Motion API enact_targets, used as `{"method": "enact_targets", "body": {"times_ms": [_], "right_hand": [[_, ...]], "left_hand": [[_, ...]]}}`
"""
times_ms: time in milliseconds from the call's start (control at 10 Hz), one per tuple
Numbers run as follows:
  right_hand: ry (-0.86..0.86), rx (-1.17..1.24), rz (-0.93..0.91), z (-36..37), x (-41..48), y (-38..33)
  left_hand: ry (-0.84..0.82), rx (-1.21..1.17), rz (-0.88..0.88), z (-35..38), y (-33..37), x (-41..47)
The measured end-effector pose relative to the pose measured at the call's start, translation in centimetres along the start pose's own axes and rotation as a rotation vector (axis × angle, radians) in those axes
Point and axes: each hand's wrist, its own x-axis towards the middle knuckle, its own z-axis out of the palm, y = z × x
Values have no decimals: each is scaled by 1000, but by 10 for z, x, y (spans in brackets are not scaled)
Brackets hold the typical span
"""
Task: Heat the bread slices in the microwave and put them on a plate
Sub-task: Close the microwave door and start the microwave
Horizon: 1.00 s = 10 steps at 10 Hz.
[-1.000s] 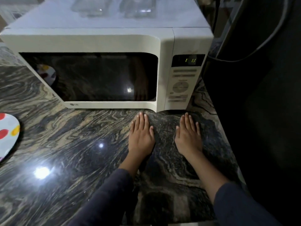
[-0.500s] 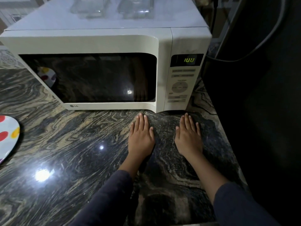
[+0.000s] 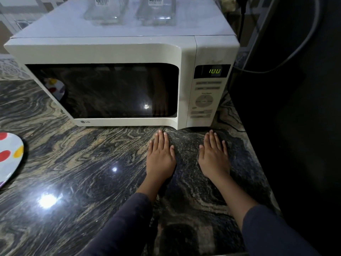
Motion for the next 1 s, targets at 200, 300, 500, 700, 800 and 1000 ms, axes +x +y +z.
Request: {"method": "enact_targets", "body": {"times_ms": [200, 300, 500, 700, 800, 1000], "right_hand": [[3, 6, 3, 0, -1, 0], [5, 4, 1, 1, 0, 0], [16, 10, -5, 1, 1, 1], [13, 12, 2, 3, -1, 2], [13, 13, 5, 2, -1, 1], [38, 20, -1, 3, -1, 1]], "left_hand": [[12, -6, 5, 2, 0, -1], [19, -8, 6, 2, -1, -1], [22, -19, 5, 1, 0, -1], [15, -14, 8, 2, 0, -2], [22, -23, 12, 2, -1, -2], [22, -45, 14, 1, -2, -2]]}}
